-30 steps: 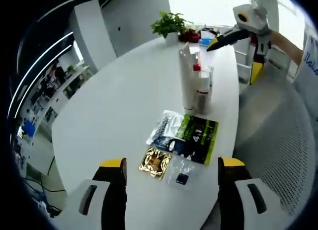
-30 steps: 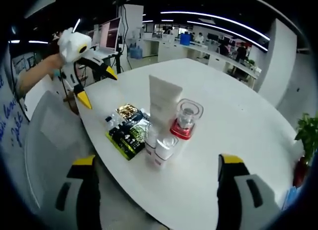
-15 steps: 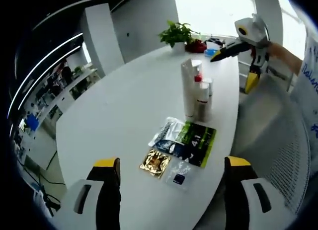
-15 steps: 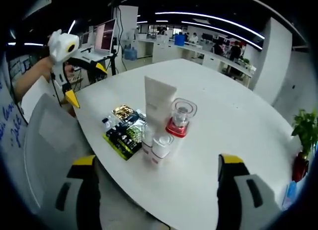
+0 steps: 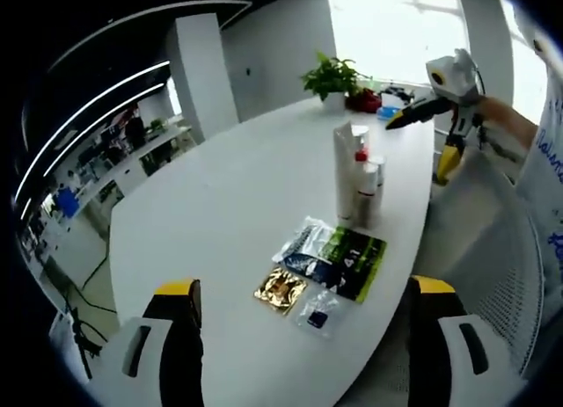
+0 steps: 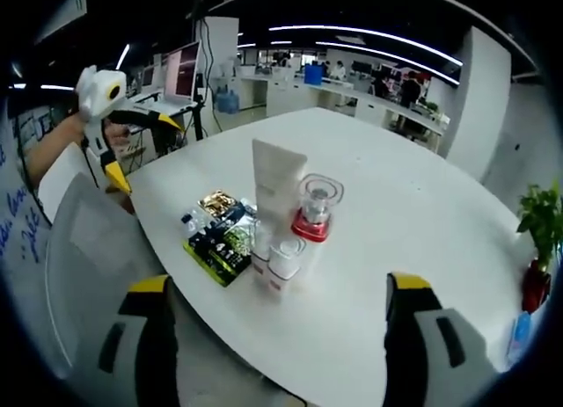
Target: Arrange the skincare products in the storage area until every visible bottle or jar stands upright without overlapping.
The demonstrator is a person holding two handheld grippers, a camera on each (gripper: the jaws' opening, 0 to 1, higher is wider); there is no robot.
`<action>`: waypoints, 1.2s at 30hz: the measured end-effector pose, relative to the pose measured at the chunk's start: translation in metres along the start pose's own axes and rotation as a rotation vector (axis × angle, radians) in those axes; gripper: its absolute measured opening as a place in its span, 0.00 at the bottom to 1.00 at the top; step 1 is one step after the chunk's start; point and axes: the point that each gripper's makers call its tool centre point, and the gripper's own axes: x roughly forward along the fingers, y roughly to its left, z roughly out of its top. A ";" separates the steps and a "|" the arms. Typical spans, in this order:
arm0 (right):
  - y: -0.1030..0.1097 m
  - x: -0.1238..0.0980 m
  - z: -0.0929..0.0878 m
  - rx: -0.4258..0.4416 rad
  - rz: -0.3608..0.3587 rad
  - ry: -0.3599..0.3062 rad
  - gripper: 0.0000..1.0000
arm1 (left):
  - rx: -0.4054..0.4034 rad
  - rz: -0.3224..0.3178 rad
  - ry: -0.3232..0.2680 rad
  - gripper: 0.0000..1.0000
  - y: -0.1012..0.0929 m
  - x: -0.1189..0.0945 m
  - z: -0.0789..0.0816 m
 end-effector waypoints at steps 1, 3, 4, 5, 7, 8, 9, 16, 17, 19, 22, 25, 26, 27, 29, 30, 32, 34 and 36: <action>0.000 0.000 0.000 0.000 -0.001 -0.002 1.00 | 0.003 0.002 -0.002 0.97 0.000 -0.001 0.000; -0.001 -0.001 -0.001 0.000 -0.004 -0.007 1.00 | -0.009 0.014 -0.004 0.97 0.002 -0.003 -0.001; 0.000 -0.002 -0.002 0.002 -0.003 -0.007 1.00 | -0.014 0.016 -0.007 0.97 0.003 -0.003 -0.002; 0.000 -0.002 -0.002 0.003 -0.004 -0.007 1.00 | -0.020 0.019 -0.010 0.97 0.003 -0.004 -0.002; 0.000 -0.003 -0.003 0.006 -0.006 -0.008 1.00 | -0.031 0.022 -0.011 0.97 0.004 -0.006 -0.004; 0.000 -0.003 -0.004 0.008 -0.006 -0.006 1.00 | -0.040 0.028 -0.010 0.97 0.004 -0.006 -0.004; 0.000 -0.004 -0.004 0.008 -0.008 -0.008 1.00 | -0.044 0.031 -0.009 0.97 0.004 -0.007 -0.005; 0.002 -0.006 -0.004 0.011 -0.013 -0.016 1.00 | -0.080 0.044 -0.006 0.97 0.001 -0.010 -0.011; 0.003 -0.006 -0.004 0.014 -0.015 -0.017 1.00 | -0.087 0.049 -0.011 0.97 0.001 -0.011 -0.011; 0.004 -0.007 -0.005 0.017 -0.015 -0.017 1.00 | -0.107 0.061 -0.022 0.97 0.003 -0.013 -0.012; 0.005 -0.008 -0.007 0.023 -0.018 -0.018 1.00 | -0.129 0.080 -0.033 0.97 0.005 -0.016 -0.014; 0.006 -0.009 -0.008 0.030 -0.021 -0.024 1.00 | -0.134 0.099 -0.027 0.97 0.007 -0.018 -0.017; 0.005 -0.009 -0.008 0.032 -0.024 -0.026 1.00 | -0.136 0.103 -0.027 0.97 0.007 -0.019 -0.018; 0.005 -0.009 -0.009 0.033 -0.027 -0.026 1.00 | -0.138 0.105 -0.027 0.97 0.007 -0.020 -0.019; 0.005 -0.009 -0.010 0.032 -0.028 -0.023 1.00 | -0.137 0.107 -0.023 0.97 0.007 -0.022 -0.020; 0.004 -0.010 -0.011 0.033 -0.034 -0.021 1.00 | -0.137 0.108 -0.022 0.97 0.007 -0.022 -0.020; 0.004 -0.010 -0.011 0.028 -0.037 -0.019 1.00 | -0.136 0.115 -0.025 0.97 0.009 -0.024 -0.021; 0.004 -0.011 -0.011 0.026 -0.039 -0.020 1.00 | -0.138 0.120 -0.032 0.97 0.010 -0.025 -0.020; 0.004 -0.011 -0.011 0.023 -0.041 -0.020 1.00 | -0.139 0.123 -0.033 0.97 0.010 -0.025 -0.020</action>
